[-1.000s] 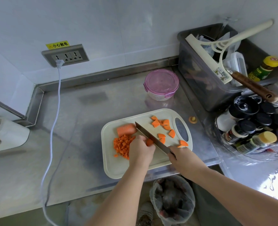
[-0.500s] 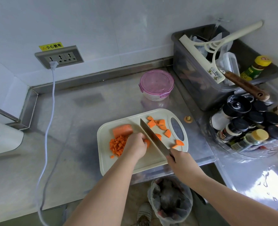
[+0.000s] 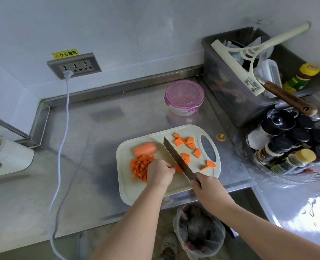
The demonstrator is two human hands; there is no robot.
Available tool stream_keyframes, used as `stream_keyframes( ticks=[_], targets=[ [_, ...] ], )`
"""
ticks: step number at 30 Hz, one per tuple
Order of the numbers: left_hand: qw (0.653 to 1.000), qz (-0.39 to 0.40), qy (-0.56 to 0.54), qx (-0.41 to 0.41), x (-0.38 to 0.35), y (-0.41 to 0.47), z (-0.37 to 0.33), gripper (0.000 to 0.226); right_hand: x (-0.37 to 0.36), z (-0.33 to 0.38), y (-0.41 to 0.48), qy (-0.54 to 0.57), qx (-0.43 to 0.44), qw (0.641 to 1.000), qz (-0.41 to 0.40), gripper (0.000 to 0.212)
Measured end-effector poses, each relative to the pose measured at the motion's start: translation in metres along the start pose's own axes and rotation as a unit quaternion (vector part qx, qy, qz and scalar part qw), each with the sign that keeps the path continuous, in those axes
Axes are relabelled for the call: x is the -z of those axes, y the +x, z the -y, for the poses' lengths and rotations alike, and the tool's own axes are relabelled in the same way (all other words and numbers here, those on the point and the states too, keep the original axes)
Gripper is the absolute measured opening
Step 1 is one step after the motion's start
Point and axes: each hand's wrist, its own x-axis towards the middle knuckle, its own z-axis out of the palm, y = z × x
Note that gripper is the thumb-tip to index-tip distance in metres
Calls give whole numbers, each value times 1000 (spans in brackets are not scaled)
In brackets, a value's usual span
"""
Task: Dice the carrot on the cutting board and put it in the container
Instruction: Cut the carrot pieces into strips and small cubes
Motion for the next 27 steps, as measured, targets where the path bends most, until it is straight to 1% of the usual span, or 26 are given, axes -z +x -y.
stream_keyframes(
  ticks=[4,7,12,15,16,18,20,22,24,27],
  targets=[
    [998,5,-53,20,1,1,4,17,-1,1,2,-22,15,1000,-8,19],
    [997,5,-75,20,4,3,7,13,-1,4,7,-38,28,999,2,23],
    [997,-3,-72,12,6,7,8,13,2,8,18,-65,40,997,9,27],
    [999,13,-47,0,8,8,9,15,2,6,19,-55,30,998,13,27],
    [999,22,-24,-10,10,9,10,16,2,6,19,-52,27,998,17,27],
    [996,36,68,-40,11,12,10,18,1,7,18,-51,24,998,20,27],
    [983,36,166,-68,12,14,8,18,1,8,18,-47,20,999,18,28],
    [965,20,242,-98,11,16,7,16,0,8,17,-42,14,999,17,29],
    [950,6,290,-119,9,17,7,15,-1,8,16,-41,10,999,14,28],
    [931,-6,331,-154,5,19,6,20,0,7,19,-38,1,999,8,26]
  ],
)
